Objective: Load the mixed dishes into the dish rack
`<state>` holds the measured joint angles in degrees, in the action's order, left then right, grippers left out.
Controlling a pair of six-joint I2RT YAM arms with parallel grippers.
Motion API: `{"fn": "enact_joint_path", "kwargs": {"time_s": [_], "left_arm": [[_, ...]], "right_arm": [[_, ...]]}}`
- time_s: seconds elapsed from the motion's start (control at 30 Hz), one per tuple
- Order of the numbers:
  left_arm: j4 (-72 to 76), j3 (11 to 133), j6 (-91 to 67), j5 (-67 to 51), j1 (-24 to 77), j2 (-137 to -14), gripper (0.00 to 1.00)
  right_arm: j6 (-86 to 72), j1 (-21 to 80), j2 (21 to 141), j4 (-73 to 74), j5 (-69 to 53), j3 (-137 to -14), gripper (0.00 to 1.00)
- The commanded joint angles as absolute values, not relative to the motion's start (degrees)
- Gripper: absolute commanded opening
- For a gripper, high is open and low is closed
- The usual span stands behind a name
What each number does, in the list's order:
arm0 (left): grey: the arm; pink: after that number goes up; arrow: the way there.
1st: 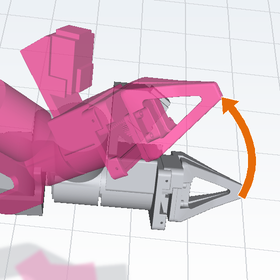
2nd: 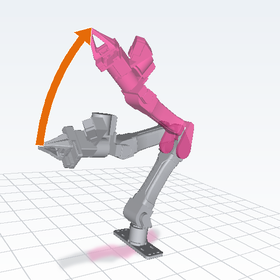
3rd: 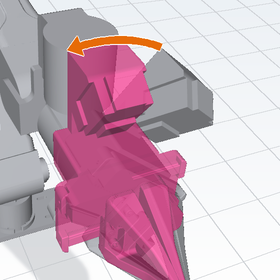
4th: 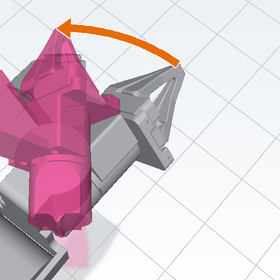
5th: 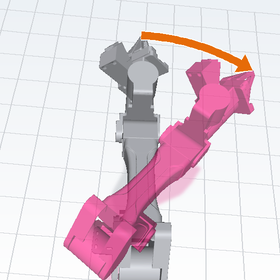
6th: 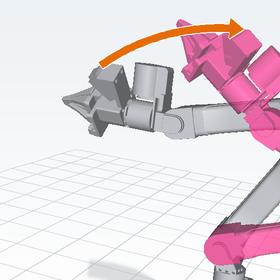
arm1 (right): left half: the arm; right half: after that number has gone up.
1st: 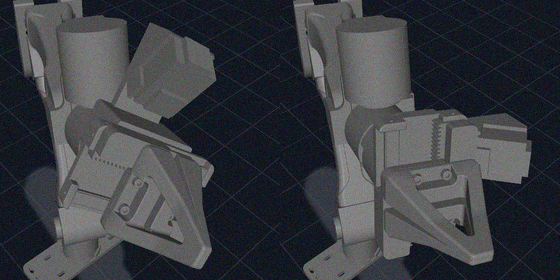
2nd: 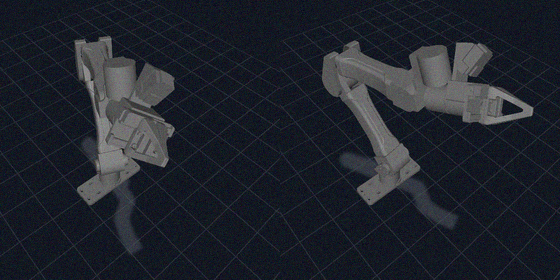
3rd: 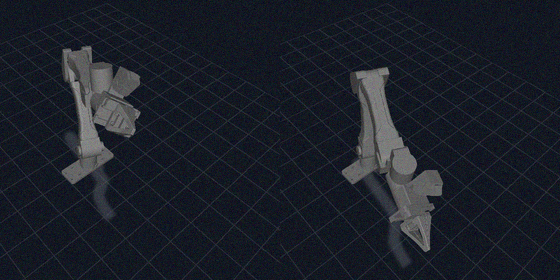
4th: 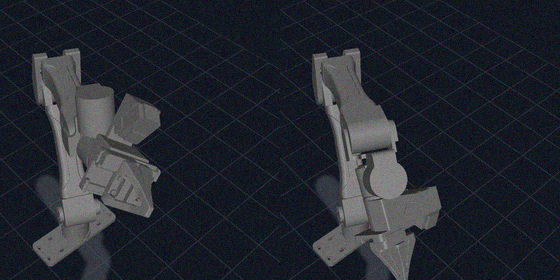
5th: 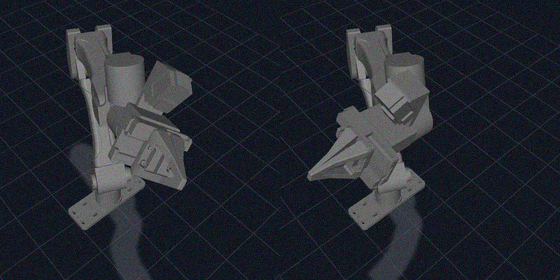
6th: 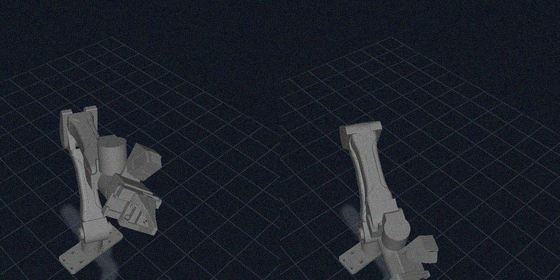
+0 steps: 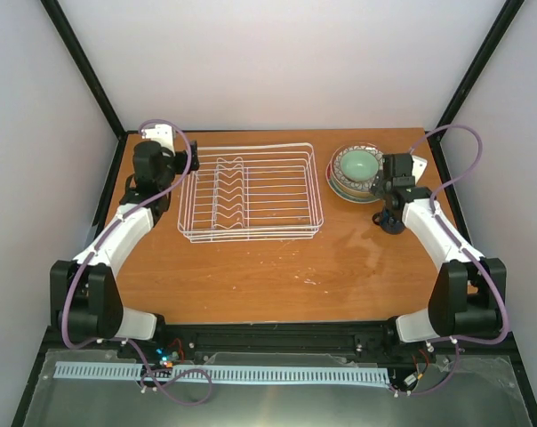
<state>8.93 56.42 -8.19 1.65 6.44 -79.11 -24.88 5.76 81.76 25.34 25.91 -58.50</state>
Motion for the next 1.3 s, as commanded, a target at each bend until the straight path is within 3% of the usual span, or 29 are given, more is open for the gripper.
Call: {"fn": "enact_joint_path", "kwargs": {"time_s": [0.0,0.1,0.27,0.4,0.6,0.87,1.27], "left_arm": [[7.7,59.07,-6.93,0.85,6.37,-79.67,0.92],[7.39,59.71,-5.98,0.45,6.58,-79.84,0.9],[6.09,60.73,-5.43,1.25,7.14,-80.37,0.87],[6.07,61.05,-4.53,1.87,8.52,-80.67,0.86],[4.81,62.46,-4.55,1.12,10.22,-81.67,0.84],[5.49,61.2,-3.43,3.02,10.34,-81.32,0.84],[5.37,61.74,-2.62,4.09,10.44,-83.78,0.84]], "right_arm": [[-24.76,5.63,80.65,29.2,25.04,-63.26,1.0],[-23.56,5.63,79.28,30.69,23.42,-64.55,0.92],[-22.94,5.63,78.6,33.5,23.0,-66.55,0.62],[-23.5,5.63,82.27,36.53,25.13,-69.68,0.53],[-24.73,5.54,92.84,42.32,21.79,-78.7,0.48],[-25.3,5.41,104.24,47.58,18.51,-91.54,0.53],[-26.38,1.85,111.12,49.82,9.11,-97.27,0.53]]}}
